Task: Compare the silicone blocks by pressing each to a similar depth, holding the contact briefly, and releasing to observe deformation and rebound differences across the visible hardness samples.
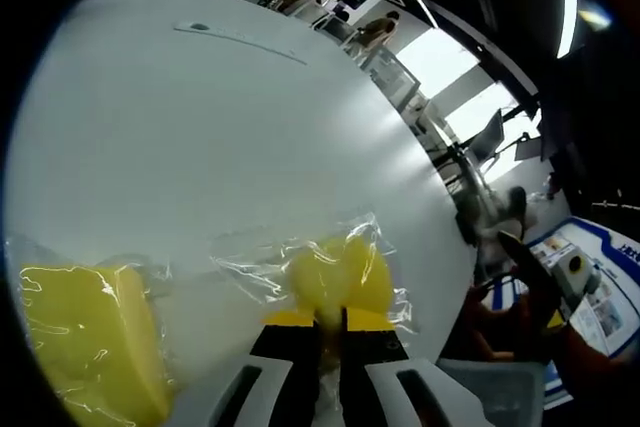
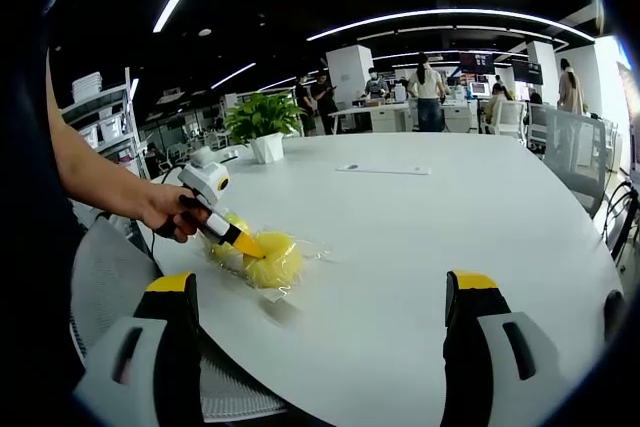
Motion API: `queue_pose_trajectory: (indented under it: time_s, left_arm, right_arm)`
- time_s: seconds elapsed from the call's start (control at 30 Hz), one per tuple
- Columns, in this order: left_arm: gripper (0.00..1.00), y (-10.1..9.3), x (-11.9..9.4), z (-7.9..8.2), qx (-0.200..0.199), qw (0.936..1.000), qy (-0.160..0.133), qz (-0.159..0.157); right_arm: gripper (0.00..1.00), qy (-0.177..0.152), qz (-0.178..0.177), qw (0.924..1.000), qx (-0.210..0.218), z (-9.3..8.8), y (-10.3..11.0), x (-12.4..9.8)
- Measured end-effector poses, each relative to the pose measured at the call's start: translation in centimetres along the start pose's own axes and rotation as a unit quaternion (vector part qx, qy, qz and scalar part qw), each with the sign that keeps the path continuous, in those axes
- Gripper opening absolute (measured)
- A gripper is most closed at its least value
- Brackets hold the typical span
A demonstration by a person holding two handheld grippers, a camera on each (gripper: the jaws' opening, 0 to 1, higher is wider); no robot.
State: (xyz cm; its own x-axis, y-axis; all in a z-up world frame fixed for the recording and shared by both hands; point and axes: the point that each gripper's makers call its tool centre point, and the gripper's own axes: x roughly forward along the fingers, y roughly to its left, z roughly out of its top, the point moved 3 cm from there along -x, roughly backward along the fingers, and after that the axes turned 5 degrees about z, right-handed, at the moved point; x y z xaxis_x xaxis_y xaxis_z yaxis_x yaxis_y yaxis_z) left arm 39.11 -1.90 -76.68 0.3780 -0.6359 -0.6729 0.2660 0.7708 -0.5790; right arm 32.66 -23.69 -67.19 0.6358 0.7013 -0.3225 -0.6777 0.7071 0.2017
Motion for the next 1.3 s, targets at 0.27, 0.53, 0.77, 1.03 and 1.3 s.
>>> queue_pose_trajectory:
  time_s: [0.27, 0.53, 0.77, 1.03, 1.3]
  left_arm:
    - [0.01, -0.9, -0.3, -0.1, 0.05, 0.9981, -0.031, -0.021]
    - [0.0, -1.6, -1.2, 0.6, 0.108, 0.9916, -0.067, -0.026]
    - [0.0, -1.9, -2.2, 1.9, 0.106, 0.989, -0.098, -0.033]
    - [0.0, -3.6, -4.1, 4.1, 0.123, 0.9799, -0.147, -0.054]
    - [0.0, -5.1, -6.5, 5.9, 0.143, 0.9702, -0.185, -0.065]
  right_arm:
    - [0.97, 0.0, -0.003, 1.0, -0.002, 0.2, -0.2, -0.2]
    - [0.97, 0.001, -0.002, 1.0, -0.003, 0.3, -0.2, -0.3]
    - [0.97, -0.002, -0.004, 1.0, -0.003, 0.6, -0.3, -0.4]
    - [0.97, -0.004, 0.001, 1.0, -0.003, 1.1, -0.1, -0.3]
    - [0.97, -0.022, 0.001, 0.9997, -0.008, 3.3, -0.3, -0.3]
